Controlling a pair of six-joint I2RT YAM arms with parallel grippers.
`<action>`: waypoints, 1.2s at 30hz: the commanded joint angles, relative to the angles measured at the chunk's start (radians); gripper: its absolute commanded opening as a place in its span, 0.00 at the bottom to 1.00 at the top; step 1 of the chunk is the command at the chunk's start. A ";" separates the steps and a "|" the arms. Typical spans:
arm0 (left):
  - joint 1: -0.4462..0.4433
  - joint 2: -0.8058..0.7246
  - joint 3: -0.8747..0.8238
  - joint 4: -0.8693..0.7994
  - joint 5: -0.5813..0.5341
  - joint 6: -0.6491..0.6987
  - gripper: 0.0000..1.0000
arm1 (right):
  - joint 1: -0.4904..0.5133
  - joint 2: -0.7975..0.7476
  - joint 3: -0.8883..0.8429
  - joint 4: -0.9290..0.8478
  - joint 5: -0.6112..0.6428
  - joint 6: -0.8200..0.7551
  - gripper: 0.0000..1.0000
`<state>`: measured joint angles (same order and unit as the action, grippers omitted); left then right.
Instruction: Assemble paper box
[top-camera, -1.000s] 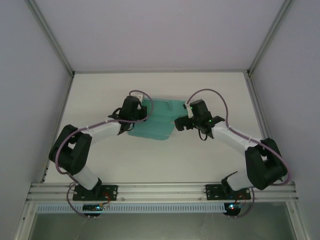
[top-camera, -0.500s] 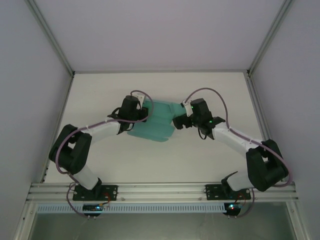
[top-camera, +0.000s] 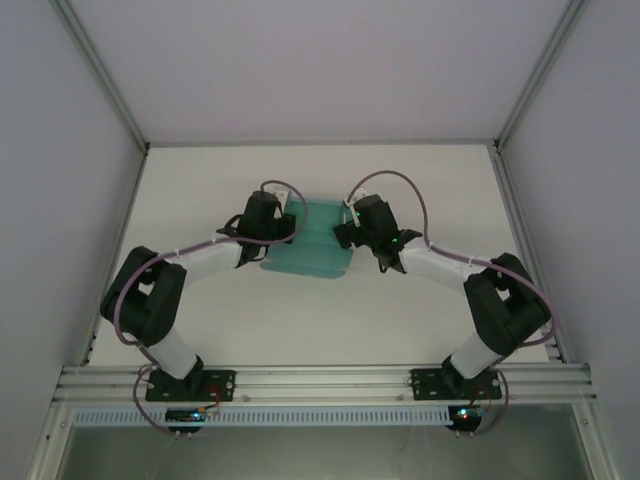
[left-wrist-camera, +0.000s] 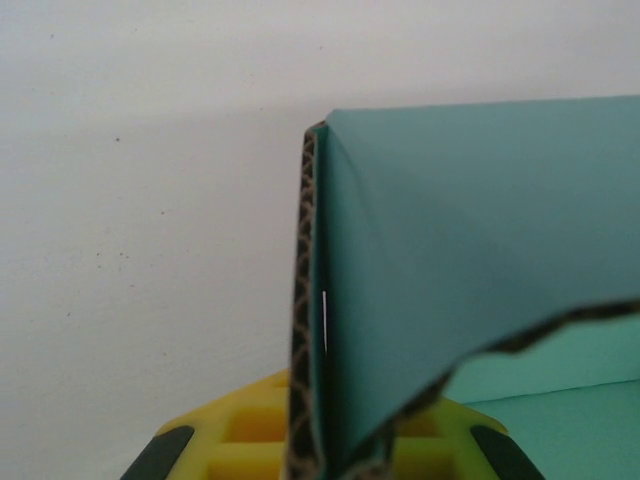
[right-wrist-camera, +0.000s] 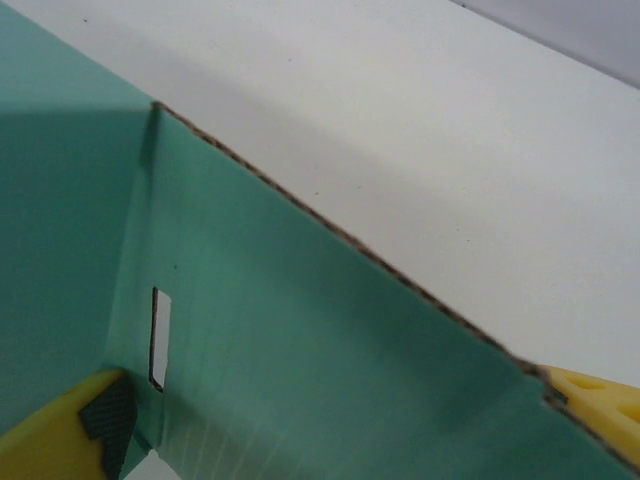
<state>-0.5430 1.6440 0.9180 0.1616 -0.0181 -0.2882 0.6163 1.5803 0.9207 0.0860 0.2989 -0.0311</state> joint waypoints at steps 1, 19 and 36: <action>-0.013 0.008 0.038 -0.030 0.006 -0.023 0.00 | 0.011 -0.017 0.030 0.021 0.094 0.026 0.99; 0.009 0.004 0.015 -0.008 0.007 -0.003 0.00 | -0.342 -0.502 -0.206 -0.237 -0.454 0.123 0.99; 0.008 0.016 0.028 -0.007 0.020 -0.007 0.00 | -0.266 -0.158 0.058 -0.388 -0.845 -0.083 0.58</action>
<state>-0.5343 1.6463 0.9215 0.1520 -0.0154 -0.2993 0.3183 1.4021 0.9409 -0.2363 -0.4862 -0.0509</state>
